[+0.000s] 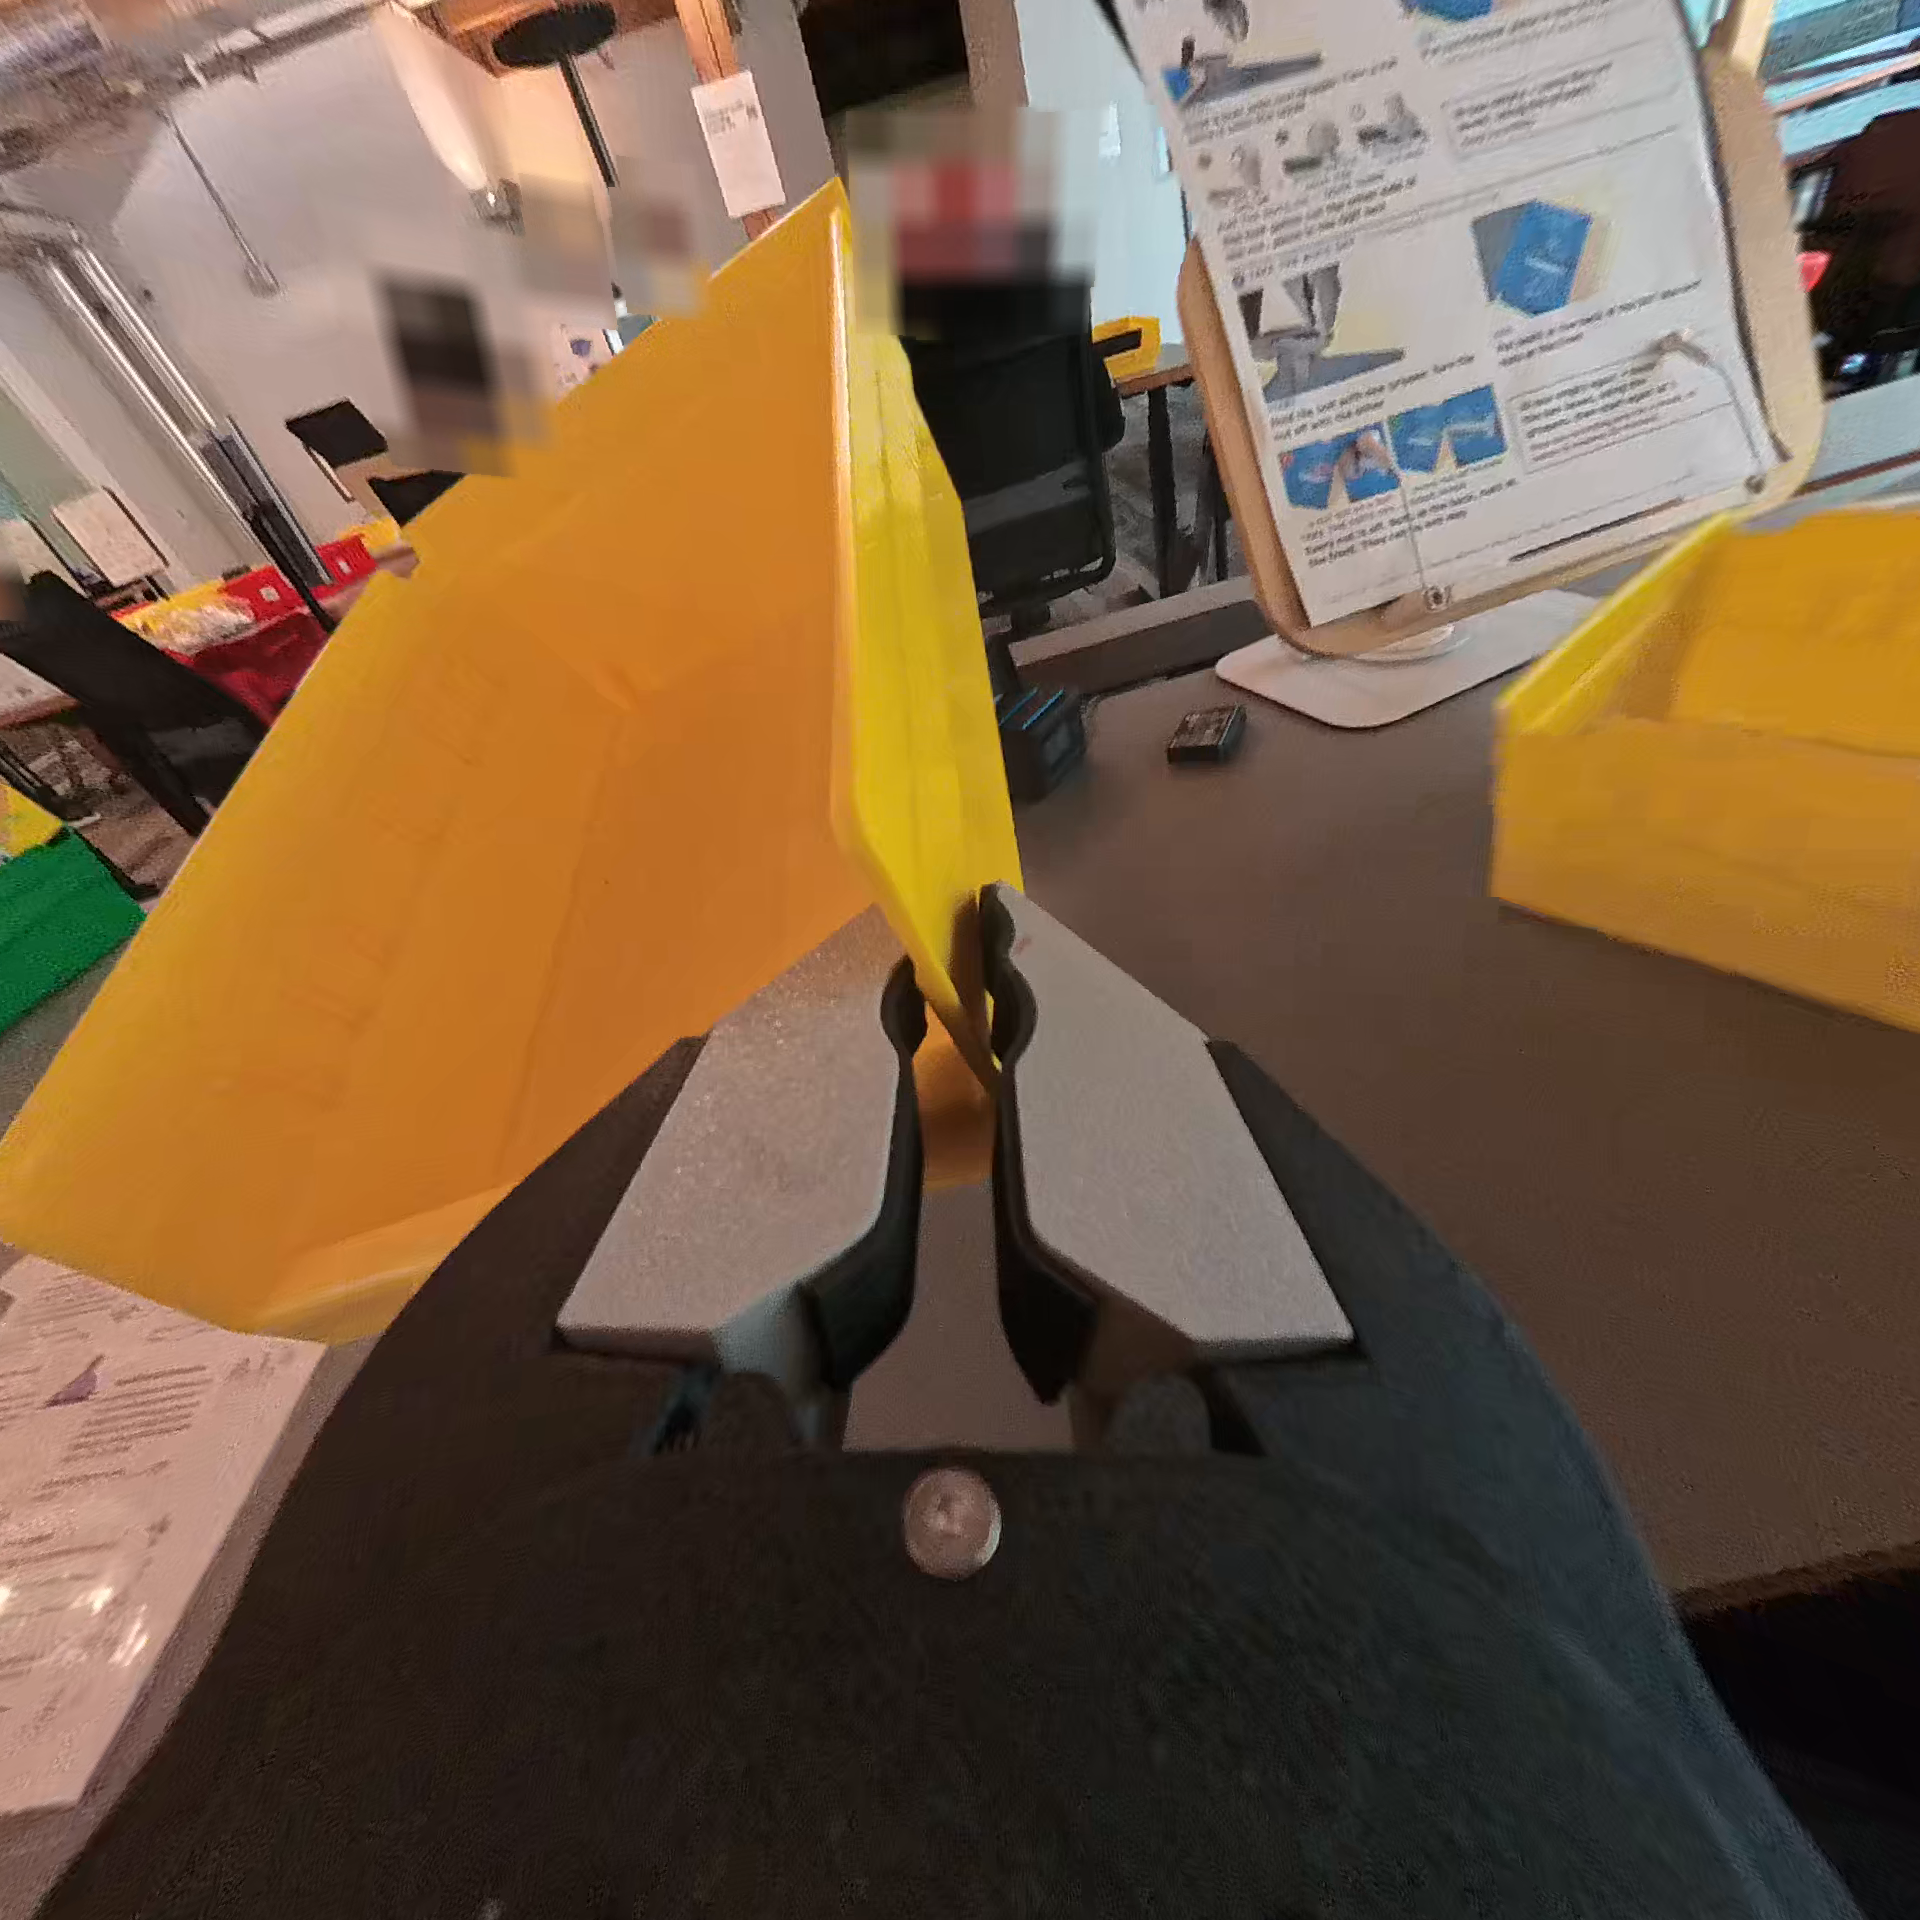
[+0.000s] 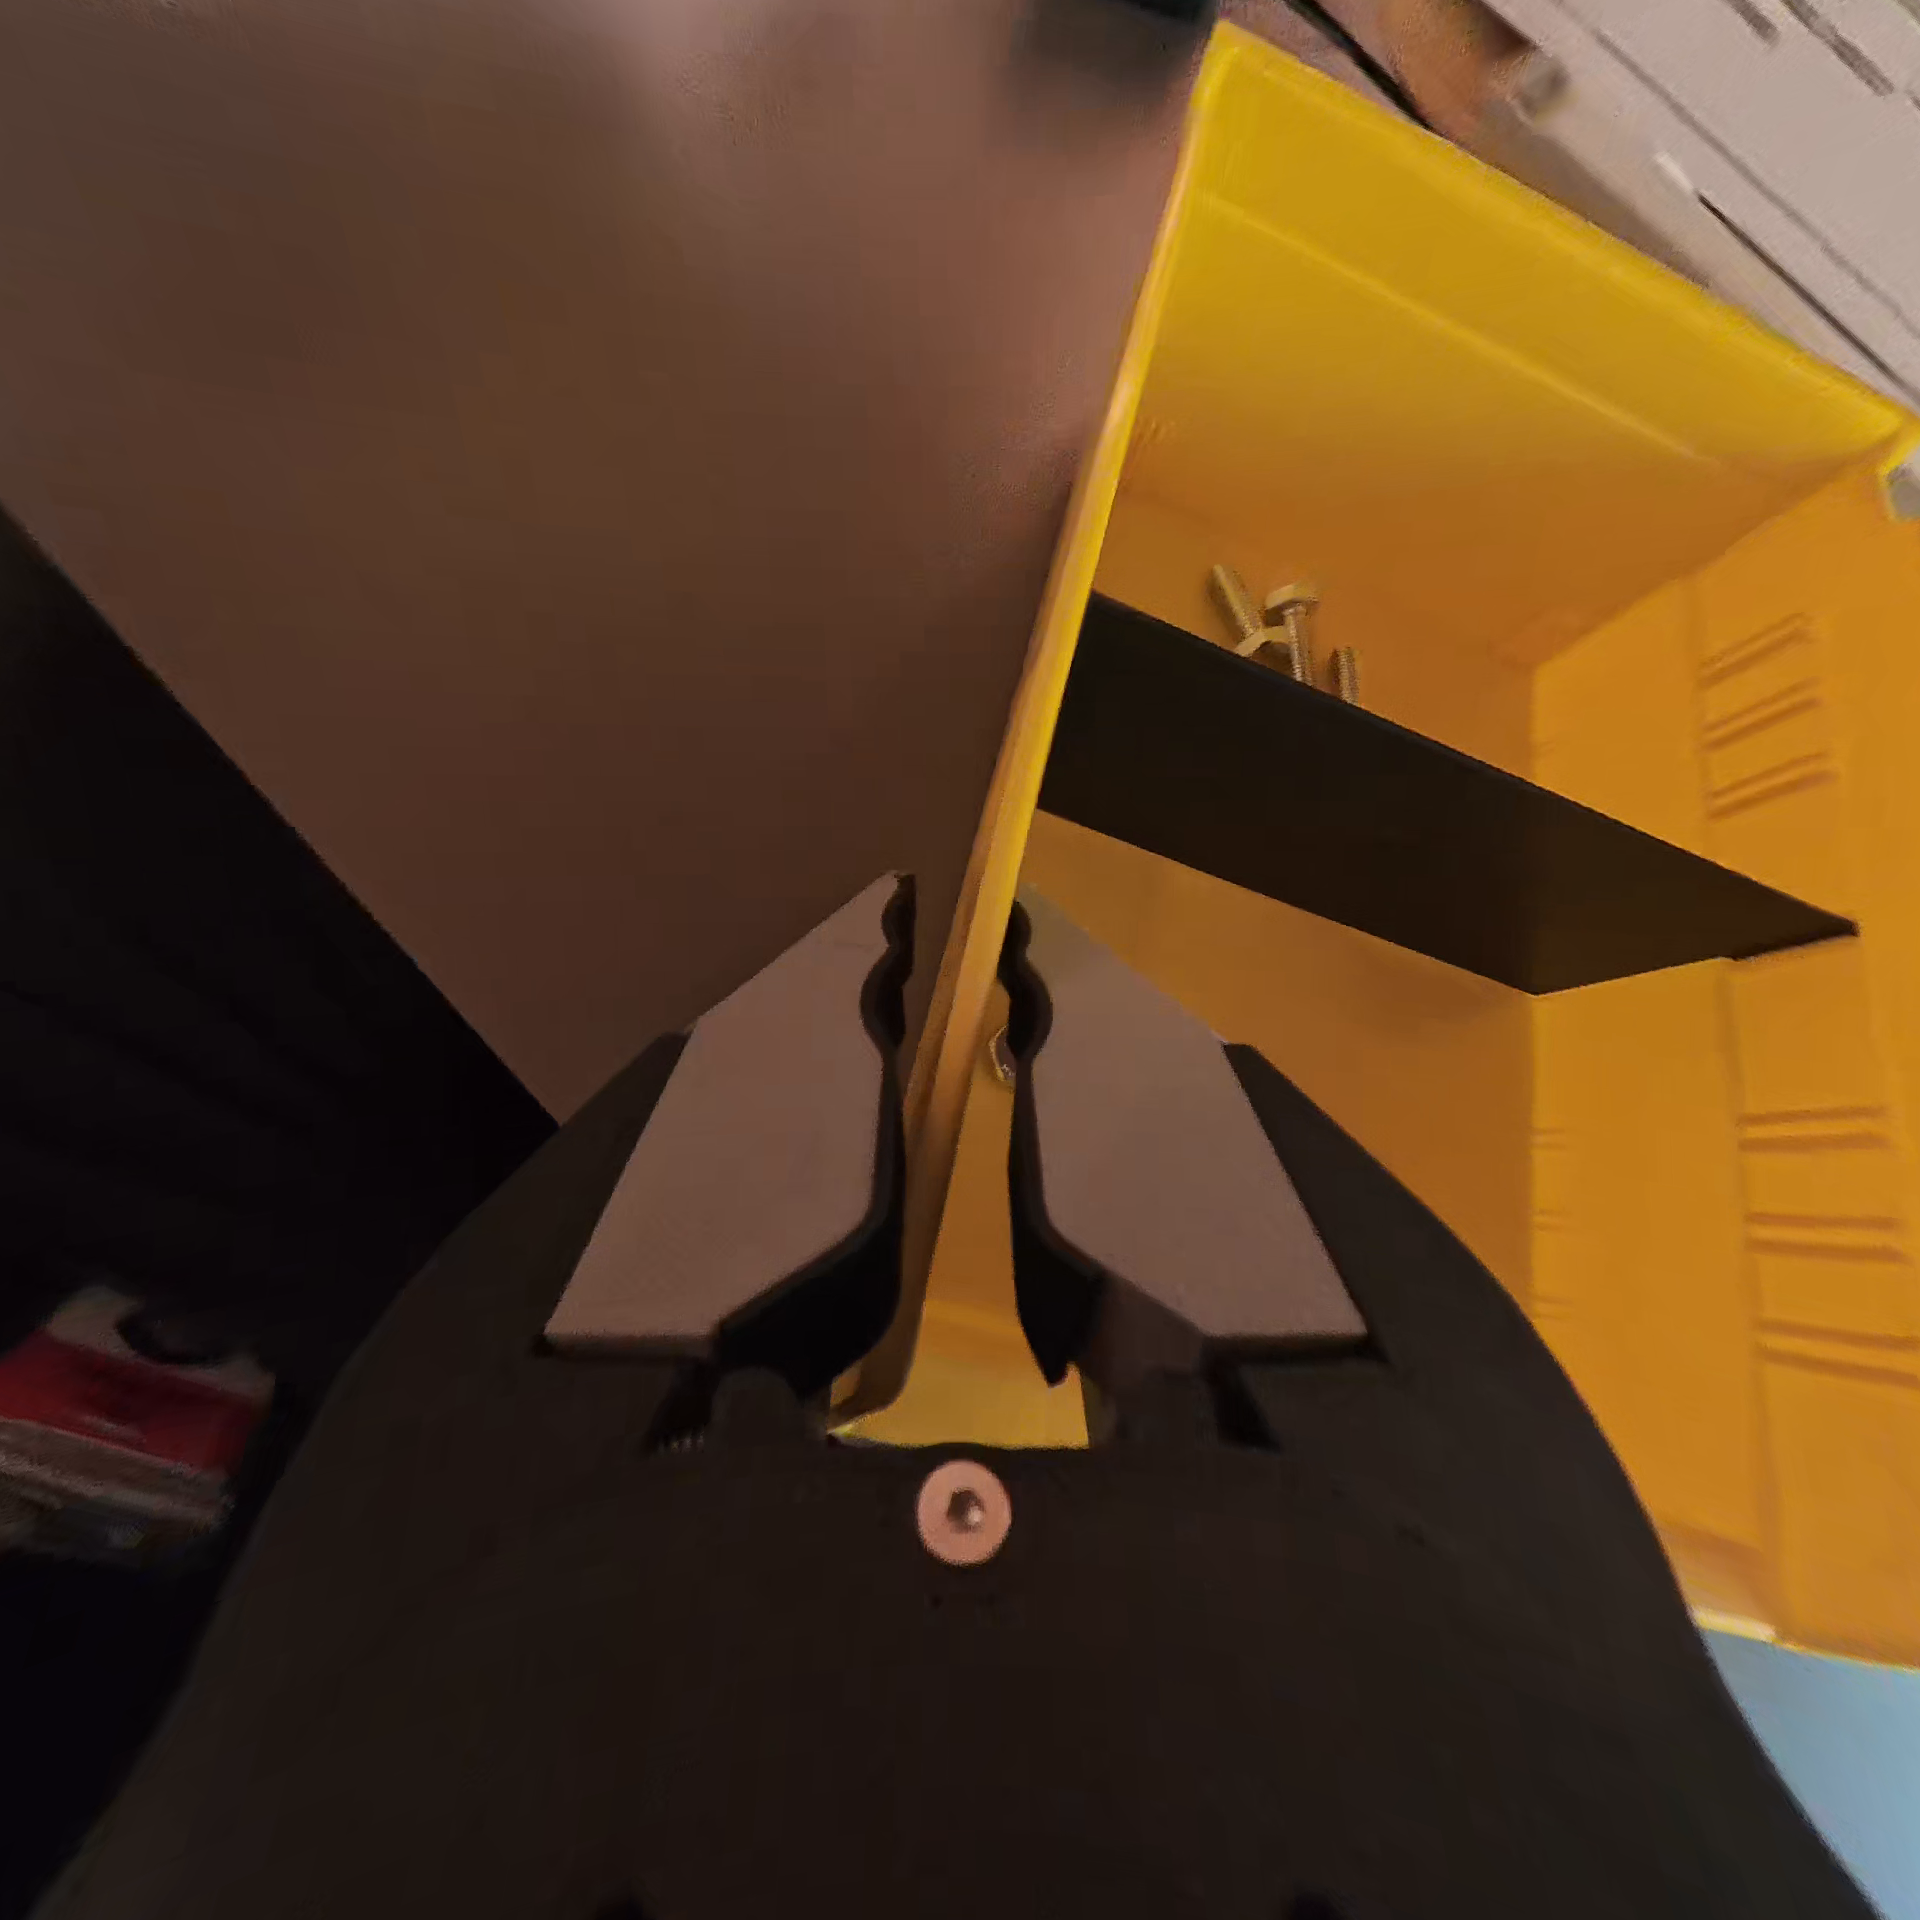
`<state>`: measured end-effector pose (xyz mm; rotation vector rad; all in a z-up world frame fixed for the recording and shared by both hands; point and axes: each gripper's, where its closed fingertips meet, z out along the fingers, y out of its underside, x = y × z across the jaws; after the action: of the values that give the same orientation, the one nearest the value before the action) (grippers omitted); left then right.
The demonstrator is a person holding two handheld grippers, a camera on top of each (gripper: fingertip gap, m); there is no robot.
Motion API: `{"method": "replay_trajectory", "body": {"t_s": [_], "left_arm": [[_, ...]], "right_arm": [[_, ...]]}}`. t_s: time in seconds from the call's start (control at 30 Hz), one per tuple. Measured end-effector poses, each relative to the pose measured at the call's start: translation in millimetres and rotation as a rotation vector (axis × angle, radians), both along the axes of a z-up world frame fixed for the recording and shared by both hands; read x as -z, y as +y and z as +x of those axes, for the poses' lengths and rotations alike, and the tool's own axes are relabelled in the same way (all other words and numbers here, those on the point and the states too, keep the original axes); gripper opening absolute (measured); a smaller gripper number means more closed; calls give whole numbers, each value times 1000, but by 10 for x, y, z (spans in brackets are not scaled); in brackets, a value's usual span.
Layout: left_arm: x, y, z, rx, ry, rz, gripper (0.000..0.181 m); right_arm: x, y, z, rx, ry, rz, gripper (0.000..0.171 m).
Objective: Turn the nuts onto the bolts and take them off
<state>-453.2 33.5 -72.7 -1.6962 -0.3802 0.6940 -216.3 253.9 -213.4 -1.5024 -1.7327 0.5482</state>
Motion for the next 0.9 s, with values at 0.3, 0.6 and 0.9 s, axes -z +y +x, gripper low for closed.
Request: {"method": "replay_trajectory", "body": {"t_s": [0.3, 0.6, 0.9], "left_arm": [[-291, -221, 49, -32, 59, 54, 4], [-392, -483, -5, -88, 94, 63, 4], [-295, 449, 1182, 250, 124, -24, 5]], "right_arm": [[-50, -1879, -1800, -281, 40, -68, 49], [-834, -2217, -1679, -413, 252, -57, 56], [-1397, -981, -291, -427, 314, -76, 20]]}}
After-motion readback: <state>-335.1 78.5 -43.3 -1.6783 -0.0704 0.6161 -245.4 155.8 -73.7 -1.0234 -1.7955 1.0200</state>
